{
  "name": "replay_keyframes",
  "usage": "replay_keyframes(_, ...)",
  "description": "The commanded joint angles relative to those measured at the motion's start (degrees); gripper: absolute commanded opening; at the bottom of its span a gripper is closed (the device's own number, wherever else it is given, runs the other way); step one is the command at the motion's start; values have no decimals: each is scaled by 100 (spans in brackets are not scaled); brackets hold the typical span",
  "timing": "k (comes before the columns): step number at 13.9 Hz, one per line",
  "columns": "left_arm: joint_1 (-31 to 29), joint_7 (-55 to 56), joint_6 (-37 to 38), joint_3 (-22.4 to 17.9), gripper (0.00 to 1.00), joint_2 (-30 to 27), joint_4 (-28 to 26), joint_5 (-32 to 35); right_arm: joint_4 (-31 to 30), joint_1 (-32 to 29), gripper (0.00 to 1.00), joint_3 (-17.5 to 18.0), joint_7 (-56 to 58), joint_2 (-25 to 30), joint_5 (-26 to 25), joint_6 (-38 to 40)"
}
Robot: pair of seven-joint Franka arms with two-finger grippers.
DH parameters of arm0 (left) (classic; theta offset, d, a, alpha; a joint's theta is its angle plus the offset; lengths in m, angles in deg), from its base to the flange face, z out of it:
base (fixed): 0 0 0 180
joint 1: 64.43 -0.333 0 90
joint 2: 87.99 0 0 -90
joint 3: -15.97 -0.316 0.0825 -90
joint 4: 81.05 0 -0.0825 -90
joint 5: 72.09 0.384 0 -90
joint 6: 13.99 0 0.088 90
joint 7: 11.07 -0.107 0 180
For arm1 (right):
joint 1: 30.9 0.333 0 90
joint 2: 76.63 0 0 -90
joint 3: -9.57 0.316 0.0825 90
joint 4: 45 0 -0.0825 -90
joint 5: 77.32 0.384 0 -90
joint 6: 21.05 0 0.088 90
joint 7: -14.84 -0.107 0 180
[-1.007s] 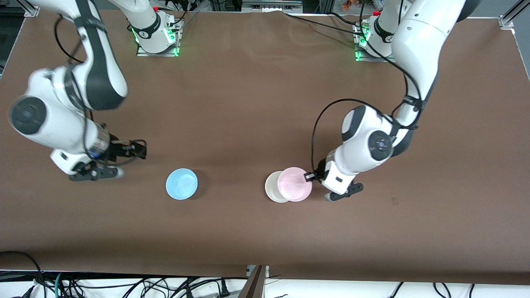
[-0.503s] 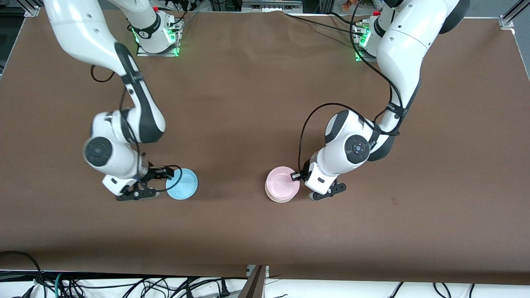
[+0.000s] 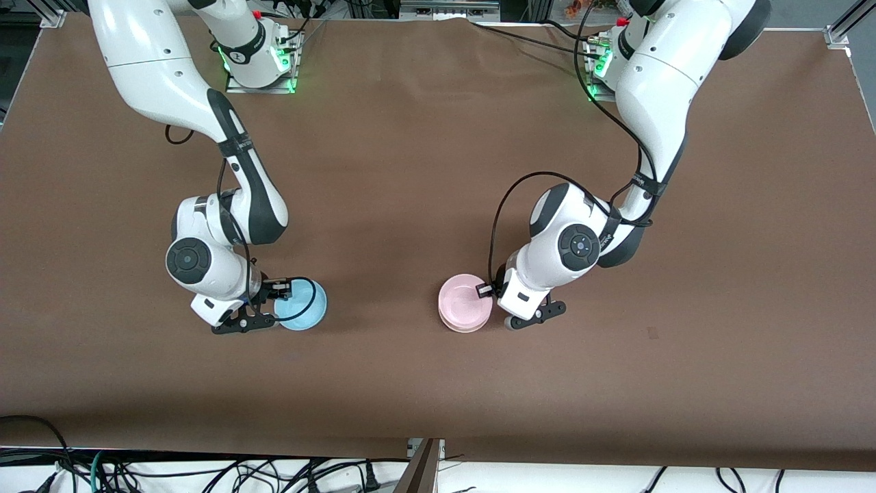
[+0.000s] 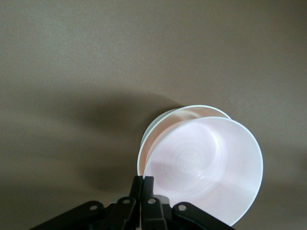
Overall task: Stack pink and blue bowls on white bowl
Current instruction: 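Lower the pink bowl into the white bowl while the right gripper grasps the blue bowl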
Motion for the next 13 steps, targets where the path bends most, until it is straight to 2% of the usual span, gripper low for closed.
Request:
replay_keyframes(1,126,277,-104,-19,0,191,215,161,79,-3,30,1,-38,-109,244,34)
replay_keyframes(4,127,277,-112,-28,0,218,215,161,140,-3,6,1,-4,-101,298,61)
replay_keyframes(5,127,277,-112,-28,0,253,206,161,367,-3,0,1,-29,-101,376,183)
replay_keyframes(6,118,277,-112,-28,0,271,215,161,517,-3,0,1,-38,-75,516,471)
replay_keyframes(7,109,277,-112,-28,26,262,206,153,701,-3,0,1,-82,-40,657,831)
replay_keyframes(9,22,295,-51,-28,100,140,215,91,1341,-12,0,-8,-187,-30,825,1656)
replay_keyframes(11,-101,303,89,-28,100,-53,224,65,1817,101,0,18,-624,-30,851,2090)
replay_keyframes(13,-303,268,378,-54,100,-317,198,-102,2003,391,0,123,-1292,-30,834,2117)
